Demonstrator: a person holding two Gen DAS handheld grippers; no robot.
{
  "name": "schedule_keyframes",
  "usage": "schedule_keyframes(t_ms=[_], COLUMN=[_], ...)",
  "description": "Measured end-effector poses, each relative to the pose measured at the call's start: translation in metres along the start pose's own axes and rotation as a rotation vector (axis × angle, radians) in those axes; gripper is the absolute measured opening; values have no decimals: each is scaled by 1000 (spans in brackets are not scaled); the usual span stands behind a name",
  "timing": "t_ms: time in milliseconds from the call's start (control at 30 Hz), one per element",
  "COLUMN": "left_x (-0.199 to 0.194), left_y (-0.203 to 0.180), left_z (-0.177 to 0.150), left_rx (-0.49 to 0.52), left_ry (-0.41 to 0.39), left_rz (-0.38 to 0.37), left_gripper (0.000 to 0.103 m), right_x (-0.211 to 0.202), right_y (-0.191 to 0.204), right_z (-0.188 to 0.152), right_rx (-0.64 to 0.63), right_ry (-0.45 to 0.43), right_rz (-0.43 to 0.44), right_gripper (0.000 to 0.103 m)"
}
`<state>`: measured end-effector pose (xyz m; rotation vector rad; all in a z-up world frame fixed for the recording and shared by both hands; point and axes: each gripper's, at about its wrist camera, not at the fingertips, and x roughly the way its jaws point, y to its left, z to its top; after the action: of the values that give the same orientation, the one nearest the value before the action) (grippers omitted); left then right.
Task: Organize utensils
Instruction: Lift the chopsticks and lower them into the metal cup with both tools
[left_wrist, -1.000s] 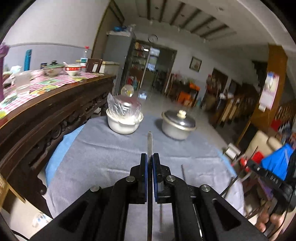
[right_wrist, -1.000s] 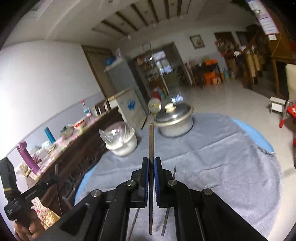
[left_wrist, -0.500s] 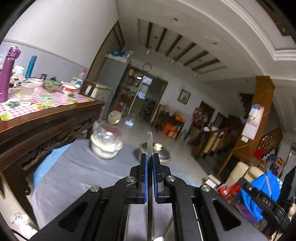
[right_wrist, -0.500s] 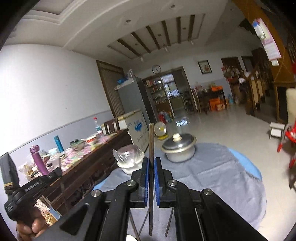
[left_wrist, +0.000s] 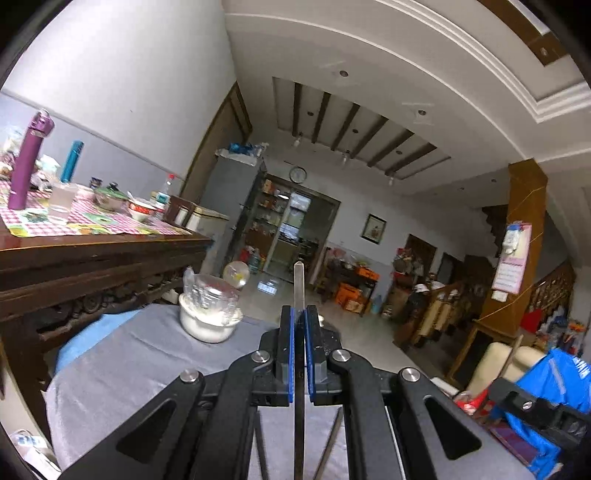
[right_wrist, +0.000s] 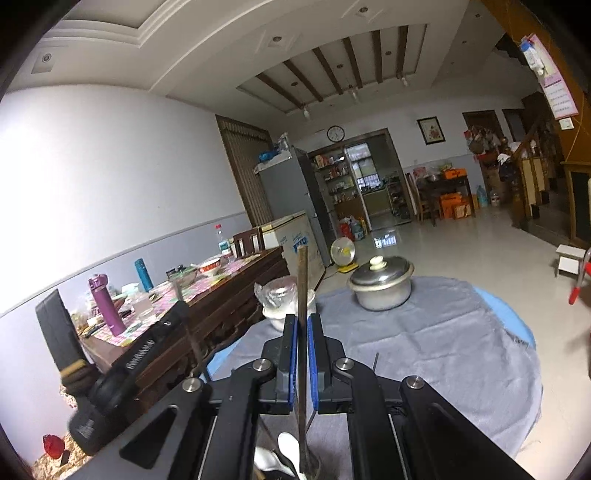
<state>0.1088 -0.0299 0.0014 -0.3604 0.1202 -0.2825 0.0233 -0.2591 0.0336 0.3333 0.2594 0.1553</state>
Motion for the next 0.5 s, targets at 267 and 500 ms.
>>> schedule_keyframes(t_ms=[267, 500], left_x=[1, -5], left_y=[-1, -6], left_z=[-26, -40], left_rx=[44, 101], left_ry=[10, 23], left_rz=[46, 35], left_gripper=[5, 5], right_x=[7, 15], right_y=[5, 13], right_z=[-17, -34], right_rx=[-34, -65], right_ry=[67, 135], right_rz=[12, 15], right_gripper=[6, 6])
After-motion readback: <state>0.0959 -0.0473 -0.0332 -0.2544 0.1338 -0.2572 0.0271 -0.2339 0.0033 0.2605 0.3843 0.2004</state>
